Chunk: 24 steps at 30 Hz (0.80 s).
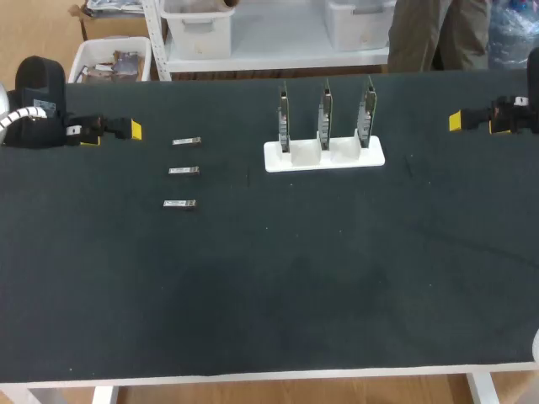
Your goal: Pick up the optical module with the left hand, and insert it into the network port with the right hand.
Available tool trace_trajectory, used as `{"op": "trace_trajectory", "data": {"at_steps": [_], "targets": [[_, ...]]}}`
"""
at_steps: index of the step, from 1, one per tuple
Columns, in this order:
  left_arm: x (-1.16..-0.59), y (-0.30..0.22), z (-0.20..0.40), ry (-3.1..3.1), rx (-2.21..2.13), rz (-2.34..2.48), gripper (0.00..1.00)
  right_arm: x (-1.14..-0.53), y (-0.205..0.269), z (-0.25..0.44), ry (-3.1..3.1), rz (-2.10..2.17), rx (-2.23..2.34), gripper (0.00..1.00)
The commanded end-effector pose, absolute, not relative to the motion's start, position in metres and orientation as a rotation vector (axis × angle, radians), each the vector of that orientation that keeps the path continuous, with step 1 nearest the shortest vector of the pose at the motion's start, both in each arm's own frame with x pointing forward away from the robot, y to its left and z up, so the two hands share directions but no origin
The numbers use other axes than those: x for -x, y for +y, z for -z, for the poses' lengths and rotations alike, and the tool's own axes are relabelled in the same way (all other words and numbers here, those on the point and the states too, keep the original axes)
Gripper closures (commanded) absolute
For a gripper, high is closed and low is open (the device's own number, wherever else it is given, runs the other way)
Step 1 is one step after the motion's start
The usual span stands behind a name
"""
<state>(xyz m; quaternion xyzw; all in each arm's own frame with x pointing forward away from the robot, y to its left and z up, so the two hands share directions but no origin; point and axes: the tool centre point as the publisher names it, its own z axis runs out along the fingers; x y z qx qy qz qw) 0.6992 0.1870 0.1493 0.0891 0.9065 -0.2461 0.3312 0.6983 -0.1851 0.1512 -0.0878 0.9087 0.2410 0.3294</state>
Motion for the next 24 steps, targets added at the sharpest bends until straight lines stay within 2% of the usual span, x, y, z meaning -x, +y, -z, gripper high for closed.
{"op": "trace_trajectory", "data": {"at_steps": [1, 17, 24], "targets": [[-0.700, 0.186, -0.150, 2.375, -0.231, 0.637, 0.00, -0.698, -0.185, -0.151, 2.377, -0.629, 0.229, 0.00], [-0.700, 0.186, -0.150, 2.375, -0.231, 0.637, 0.00, -0.698, -0.185, -0.151, 2.377, -0.629, 0.229, 0.00], [-0.713, 0.163, -0.159, 2.401, -0.580, 0.656, 0.00, -0.698, -0.185, -0.151, 2.377, -0.629, 0.229, 0.00]]}}
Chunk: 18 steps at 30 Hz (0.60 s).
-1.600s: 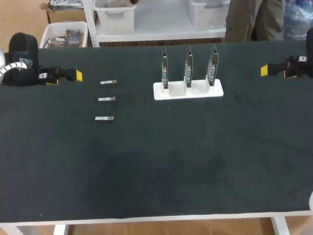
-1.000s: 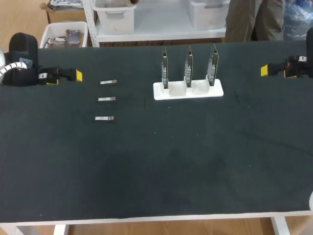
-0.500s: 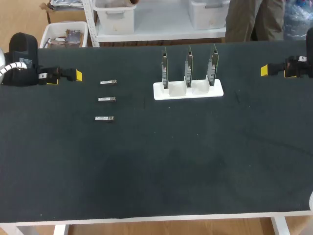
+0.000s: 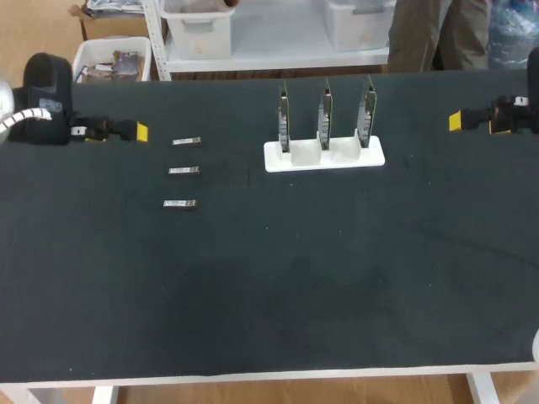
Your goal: Pick up the optical module with the left hand, and insert it into the network port with the right hand.
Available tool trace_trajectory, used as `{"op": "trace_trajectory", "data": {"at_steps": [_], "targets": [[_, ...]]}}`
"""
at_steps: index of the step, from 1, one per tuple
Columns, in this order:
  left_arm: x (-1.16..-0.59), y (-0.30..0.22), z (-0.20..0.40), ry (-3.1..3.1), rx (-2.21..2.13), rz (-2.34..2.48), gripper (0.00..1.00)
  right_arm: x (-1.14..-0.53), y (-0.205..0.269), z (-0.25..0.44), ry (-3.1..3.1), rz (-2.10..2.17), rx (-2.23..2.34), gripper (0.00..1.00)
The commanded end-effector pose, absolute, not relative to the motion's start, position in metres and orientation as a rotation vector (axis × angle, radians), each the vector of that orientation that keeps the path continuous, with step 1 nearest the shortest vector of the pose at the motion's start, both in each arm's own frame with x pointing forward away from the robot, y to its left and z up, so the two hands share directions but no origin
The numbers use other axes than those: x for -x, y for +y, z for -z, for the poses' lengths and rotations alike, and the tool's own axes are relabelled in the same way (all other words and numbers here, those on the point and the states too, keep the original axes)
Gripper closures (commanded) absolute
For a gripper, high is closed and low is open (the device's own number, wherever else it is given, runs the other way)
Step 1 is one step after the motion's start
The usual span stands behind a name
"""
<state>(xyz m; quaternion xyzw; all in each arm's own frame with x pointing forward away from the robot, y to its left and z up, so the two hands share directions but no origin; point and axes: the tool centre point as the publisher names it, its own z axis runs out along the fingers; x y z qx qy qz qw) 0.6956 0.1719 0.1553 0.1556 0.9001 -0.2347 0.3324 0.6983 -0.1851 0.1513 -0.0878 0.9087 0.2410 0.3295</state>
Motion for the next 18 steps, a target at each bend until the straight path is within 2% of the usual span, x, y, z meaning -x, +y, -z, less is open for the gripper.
{"op": "trace_trajectory", "data": {"at_steps": [1, 18], "targets": [[-0.714, 0.159, -0.158, 2.410, -0.629, 0.667, 0.00, -0.698, -0.185, -0.151, 2.377, -0.629, 0.229, 0.00], [-0.709, 0.138, -0.109, 2.574, -0.890, 0.777, 0.00, -0.698, -0.185, -0.151, 2.377, -0.629, 0.229, 0.00]]}}
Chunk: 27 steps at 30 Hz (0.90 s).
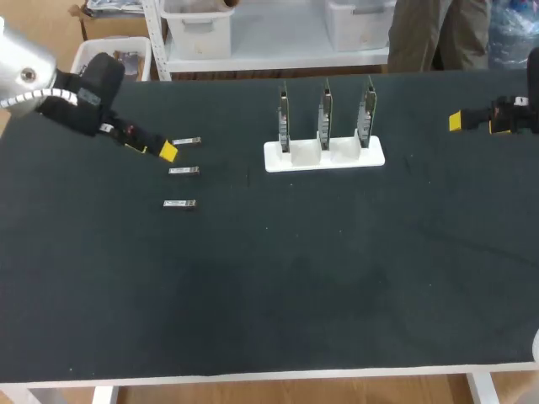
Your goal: Pick up the optical module with the left hand, and insert it into the network port with the right hand.
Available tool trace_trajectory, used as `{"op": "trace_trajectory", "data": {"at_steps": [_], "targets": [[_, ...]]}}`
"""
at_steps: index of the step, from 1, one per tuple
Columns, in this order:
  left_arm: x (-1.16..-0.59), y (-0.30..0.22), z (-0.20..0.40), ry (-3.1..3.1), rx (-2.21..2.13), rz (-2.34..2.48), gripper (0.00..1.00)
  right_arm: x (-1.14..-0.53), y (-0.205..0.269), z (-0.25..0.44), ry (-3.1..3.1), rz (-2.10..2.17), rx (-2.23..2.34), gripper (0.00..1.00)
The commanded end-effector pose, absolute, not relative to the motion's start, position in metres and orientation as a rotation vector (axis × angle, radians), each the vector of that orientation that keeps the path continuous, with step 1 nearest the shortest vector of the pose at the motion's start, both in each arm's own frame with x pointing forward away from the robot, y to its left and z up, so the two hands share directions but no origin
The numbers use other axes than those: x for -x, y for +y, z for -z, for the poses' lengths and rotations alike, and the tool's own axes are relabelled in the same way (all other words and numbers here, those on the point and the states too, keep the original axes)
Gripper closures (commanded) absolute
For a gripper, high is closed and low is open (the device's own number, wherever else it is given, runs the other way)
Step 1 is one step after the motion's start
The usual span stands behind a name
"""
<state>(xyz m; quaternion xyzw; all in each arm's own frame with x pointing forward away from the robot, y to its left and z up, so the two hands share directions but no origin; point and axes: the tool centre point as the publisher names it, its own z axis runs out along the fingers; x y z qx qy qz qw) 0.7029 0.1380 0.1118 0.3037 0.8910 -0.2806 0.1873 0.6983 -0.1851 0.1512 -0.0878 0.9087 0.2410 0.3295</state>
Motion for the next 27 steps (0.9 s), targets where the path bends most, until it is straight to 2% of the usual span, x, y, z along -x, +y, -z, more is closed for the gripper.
{"op": "trace_trajectory", "data": {"at_steps": [1, 27], "targets": [[-0.7093, 0.1378, -0.1082, 2.582, -0.894, 0.766, 0.00, -0.6983, -0.1848, -0.1513, 2.377, -0.629, 0.229, 0.00], [-0.7090, 0.1375, -0.1080, 2.597, -0.894, 0.758, 0.00, -0.6983, -0.1848, -0.1513, 2.377, -0.629, 0.229, 0.00]]}}
